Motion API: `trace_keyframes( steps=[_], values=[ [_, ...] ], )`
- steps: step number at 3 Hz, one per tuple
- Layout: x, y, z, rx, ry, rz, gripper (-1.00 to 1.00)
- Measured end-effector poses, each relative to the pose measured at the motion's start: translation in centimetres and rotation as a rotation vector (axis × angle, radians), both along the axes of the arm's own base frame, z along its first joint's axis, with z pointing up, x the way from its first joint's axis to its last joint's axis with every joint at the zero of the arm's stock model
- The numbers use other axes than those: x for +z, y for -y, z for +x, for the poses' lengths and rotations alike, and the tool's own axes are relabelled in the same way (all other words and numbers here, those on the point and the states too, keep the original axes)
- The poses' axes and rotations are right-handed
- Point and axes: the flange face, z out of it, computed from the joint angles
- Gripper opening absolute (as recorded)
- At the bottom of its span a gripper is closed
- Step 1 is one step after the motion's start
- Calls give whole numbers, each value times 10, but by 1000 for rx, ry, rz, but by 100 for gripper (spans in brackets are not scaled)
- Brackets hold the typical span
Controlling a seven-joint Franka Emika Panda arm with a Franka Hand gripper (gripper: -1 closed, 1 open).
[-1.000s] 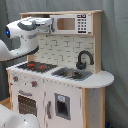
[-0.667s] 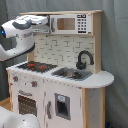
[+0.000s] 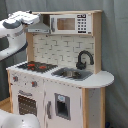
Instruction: Play with the kitchen
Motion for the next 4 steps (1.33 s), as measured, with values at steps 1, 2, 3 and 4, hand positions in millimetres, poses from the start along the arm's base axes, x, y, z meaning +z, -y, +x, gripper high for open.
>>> trace_keyframes(
  steps=[1,2,3,4],
  values=[
    [-6,-11,-5,-16,40,60,100],
    [-15,-21,-6,-29,81,120,100],
    [-26,-31,-5,-38,126,182,100],
    [-37,-39,-1,-41,176,243,100]
  ],
)
